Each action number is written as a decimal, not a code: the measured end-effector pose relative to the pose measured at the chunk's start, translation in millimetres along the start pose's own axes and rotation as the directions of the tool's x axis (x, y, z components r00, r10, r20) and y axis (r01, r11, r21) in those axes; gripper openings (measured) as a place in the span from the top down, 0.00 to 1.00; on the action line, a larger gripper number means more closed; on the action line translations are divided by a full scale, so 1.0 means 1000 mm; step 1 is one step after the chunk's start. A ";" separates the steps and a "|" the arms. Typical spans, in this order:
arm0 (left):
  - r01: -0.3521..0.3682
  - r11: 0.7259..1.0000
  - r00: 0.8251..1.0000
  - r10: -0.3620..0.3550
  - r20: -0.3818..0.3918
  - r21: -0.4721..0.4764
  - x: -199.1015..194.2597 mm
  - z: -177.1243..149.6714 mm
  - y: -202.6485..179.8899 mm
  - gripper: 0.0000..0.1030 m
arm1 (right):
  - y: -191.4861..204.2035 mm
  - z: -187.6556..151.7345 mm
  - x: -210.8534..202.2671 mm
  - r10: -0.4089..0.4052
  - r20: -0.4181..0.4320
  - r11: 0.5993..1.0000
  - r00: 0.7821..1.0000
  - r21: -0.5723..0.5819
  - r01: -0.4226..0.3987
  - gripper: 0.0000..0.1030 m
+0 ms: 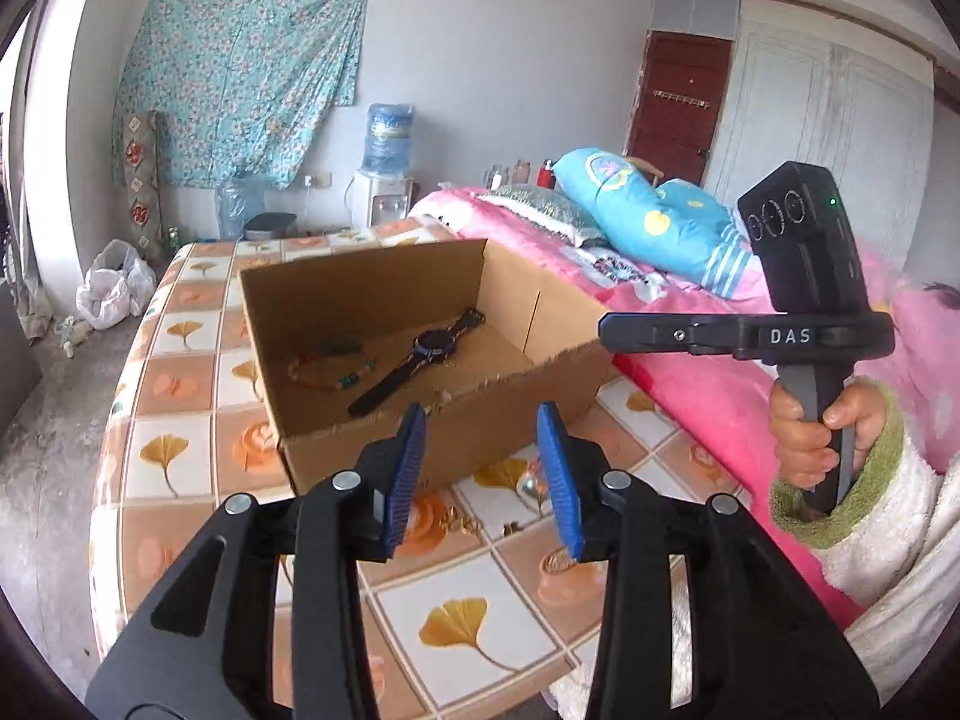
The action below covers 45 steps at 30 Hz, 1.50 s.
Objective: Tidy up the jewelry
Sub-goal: 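Move both grippers back toward the gold earrings beside the box, then close the left gripper on a gold earring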
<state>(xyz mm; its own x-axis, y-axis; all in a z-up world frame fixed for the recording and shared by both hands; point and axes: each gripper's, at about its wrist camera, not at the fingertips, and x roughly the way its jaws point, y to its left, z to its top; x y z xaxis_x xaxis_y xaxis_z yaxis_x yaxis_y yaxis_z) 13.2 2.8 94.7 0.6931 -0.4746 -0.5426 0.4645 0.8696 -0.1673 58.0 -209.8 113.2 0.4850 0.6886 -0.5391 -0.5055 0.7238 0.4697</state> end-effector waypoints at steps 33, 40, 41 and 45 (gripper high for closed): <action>-0.189 0.980 0.956 0.170 -0.240 -0.056 0.070 -0.100 0.015 0.61 | 0.016 -0.092 0.118 -0.372 -0.207 0.926 0.905 -0.154 0.345 0.88; -0.171 0.983 0.963 0.152 -0.224 -0.066 0.071 -0.100 0.016 0.61 | 0.005 -0.088 0.102 -0.319 -0.204 0.948 0.925 -0.058 0.314 0.88; -0.160 0.985 0.966 0.142 -0.215 -0.069 0.071 -0.099 0.016 0.61 | 0.004 -0.088 0.099 -0.313 -0.200 0.950 0.929 -0.048 0.309 0.88; -0.085 0.994 0.983 0.073 -0.166 -0.070 0.076 -0.092 0.012 0.62 | 0.002 -0.085 0.081 -0.300 -0.176 0.954 0.938 -0.026 0.300 0.88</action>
<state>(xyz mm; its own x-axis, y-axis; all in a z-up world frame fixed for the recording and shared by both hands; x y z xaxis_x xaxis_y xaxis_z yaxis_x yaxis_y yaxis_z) 20.5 -10.0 -24.2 0.6237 -0.3809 -0.6826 0.3636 0.9144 -0.1779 36.2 -156.6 11.2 0.4805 0.4210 -0.7693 -0.3555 0.8954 0.2680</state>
